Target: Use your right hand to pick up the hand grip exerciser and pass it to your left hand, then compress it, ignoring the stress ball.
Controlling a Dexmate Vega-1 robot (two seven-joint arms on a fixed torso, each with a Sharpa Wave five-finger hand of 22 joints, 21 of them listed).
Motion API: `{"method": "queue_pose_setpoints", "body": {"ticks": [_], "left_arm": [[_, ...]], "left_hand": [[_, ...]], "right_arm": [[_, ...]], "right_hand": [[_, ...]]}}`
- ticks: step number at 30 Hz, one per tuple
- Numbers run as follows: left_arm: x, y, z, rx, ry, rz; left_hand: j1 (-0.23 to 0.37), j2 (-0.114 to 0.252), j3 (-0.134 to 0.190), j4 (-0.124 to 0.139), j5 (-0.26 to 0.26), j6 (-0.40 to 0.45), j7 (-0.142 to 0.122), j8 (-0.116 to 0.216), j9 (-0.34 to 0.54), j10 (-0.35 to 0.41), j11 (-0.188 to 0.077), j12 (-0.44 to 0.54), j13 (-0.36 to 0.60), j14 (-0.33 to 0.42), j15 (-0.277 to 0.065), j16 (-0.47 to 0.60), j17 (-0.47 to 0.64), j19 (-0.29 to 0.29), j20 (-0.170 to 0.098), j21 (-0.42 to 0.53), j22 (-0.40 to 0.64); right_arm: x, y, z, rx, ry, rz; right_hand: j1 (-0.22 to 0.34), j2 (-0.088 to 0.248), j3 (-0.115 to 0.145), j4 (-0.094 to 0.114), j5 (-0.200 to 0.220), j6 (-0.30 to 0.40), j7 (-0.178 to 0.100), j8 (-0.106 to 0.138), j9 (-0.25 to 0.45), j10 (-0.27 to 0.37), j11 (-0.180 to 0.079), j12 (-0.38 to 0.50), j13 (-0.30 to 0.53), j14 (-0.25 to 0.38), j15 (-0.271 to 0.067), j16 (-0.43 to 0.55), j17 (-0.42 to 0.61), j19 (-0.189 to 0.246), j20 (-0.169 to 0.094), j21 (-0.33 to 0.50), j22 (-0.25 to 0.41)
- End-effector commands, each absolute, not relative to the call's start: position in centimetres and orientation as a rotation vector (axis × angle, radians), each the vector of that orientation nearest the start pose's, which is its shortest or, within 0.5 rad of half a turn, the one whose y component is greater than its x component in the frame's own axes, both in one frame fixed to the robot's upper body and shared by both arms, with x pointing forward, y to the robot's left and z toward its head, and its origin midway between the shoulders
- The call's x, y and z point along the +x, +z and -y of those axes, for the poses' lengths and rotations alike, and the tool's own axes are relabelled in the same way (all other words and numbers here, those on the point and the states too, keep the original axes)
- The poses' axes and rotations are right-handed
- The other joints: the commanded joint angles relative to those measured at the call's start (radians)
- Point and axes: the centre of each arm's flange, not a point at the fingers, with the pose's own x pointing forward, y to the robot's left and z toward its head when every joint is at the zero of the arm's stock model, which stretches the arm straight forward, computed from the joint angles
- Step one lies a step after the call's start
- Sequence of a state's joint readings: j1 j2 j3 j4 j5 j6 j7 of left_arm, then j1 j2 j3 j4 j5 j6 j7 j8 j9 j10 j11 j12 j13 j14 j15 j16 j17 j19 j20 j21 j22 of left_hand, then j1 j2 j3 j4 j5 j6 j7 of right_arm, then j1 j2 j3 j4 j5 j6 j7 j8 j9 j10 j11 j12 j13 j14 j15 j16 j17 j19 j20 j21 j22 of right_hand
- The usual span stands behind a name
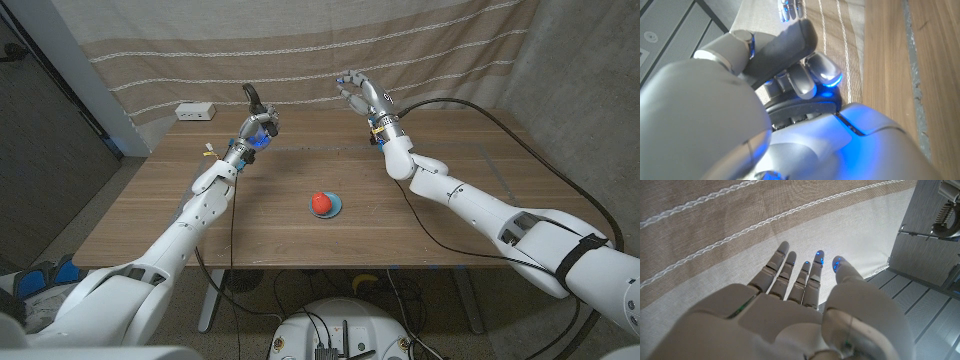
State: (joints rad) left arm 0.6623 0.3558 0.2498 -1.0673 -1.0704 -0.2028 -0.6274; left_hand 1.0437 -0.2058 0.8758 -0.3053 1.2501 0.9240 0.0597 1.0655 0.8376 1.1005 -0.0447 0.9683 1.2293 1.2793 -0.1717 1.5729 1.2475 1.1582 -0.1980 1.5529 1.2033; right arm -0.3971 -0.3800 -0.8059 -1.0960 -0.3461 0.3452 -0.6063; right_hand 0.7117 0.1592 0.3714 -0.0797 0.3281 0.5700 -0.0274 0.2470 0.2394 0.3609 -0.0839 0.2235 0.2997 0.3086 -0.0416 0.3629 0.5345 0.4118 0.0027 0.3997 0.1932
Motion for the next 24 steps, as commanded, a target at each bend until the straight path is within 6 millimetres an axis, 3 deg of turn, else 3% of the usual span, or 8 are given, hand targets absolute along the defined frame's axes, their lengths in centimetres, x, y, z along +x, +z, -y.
{"method": "queue_pose_setpoints", "body": {"ticks": [1,9,17,24], "left_arm": [[66.8,3.0,-27.2,-0.561,-0.772,0.720],[66.6,2.7,-26.8,-0.603,-0.815,0.715],[66.7,2.3,-26.5,-0.663,-0.853,0.701],[66.8,2.1,-26.5,-0.682,-0.884,0.691]], "left_hand": [[-0.132,0.372,0.398,0.130,0.004,0.014,0.019,0.006,0.001,0.158,-0.041,0.590,0.005,0.007,-0.014,0.009,0.004,0.000,-0.003,-0.001,0.001],[-0.147,0.377,0.398,0.129,0.004,0.009,0.021,0.016,-0.005,0.160,-0.040,0.592,0.005,0.006,-0.014,0.008,0.004,0.000,-0.002,-0.001,0.000],[-0.156,0.381,0.399,0.130,0.004,0.007,0.022,0.024,-0.010,0.159,-0.040,0.592,0.005,0.006,-0.014,0.008,0.003,0.002,-0.003,0.001,0.002],[-0.163,0.383,0.399,0.130,0.004,0.008,0.020,0.032,-0.019,0.159,-0.040,0.592,0.004,0.006,-0.015,0.008,0.003,0.001,-0.003,0.000,0.001]], "right_arm": [[65.0,10.4,13.7,-0.715,0.040,1.055],[65.1,10.2,15.0,-0.616,0.142,1.000],[65.4,9.7,16.6,-0.469,0.266,0.935],[65.6,9.0,17.5,-0.352,0.325,0.881]], "right_hand": [[-0.024,0.000,-0.008,0.001,0.007,-0.027,0.004,-0.014,-0.001,-0.005,0.018,-0.007,0.004,-0.011,-0.101,0.008,0.007,-0.007,0.016,0.003,0.005],[-0.053,0.000,-0.016,0.005,0.009,-0.067,0.013,-0.035,-0.007,-0.030,0.036,-0.016,0.000,-0.041,-0.073,-0.002,0.011,-0.034,0.040,-0.005,0.006],[-0.099,0.007,-0.028,0.023,0.002,-0.108,0.027,-0.051,-0.014,-0.059,0.059,-0.023,-0.006,-0.072,-0.042,-0.013,0.016,-0.077,0.073,-0.019,0.006],[-0.131,0.009,-0.037,0.035,-0.008,-0.128,0.033,-0.056,-0.018,-0.070,0.077,-0.023,-0.010,-0.088,-0.028,-0.020,0.019,-0.102,0.085,-0.026,0.007]]}}
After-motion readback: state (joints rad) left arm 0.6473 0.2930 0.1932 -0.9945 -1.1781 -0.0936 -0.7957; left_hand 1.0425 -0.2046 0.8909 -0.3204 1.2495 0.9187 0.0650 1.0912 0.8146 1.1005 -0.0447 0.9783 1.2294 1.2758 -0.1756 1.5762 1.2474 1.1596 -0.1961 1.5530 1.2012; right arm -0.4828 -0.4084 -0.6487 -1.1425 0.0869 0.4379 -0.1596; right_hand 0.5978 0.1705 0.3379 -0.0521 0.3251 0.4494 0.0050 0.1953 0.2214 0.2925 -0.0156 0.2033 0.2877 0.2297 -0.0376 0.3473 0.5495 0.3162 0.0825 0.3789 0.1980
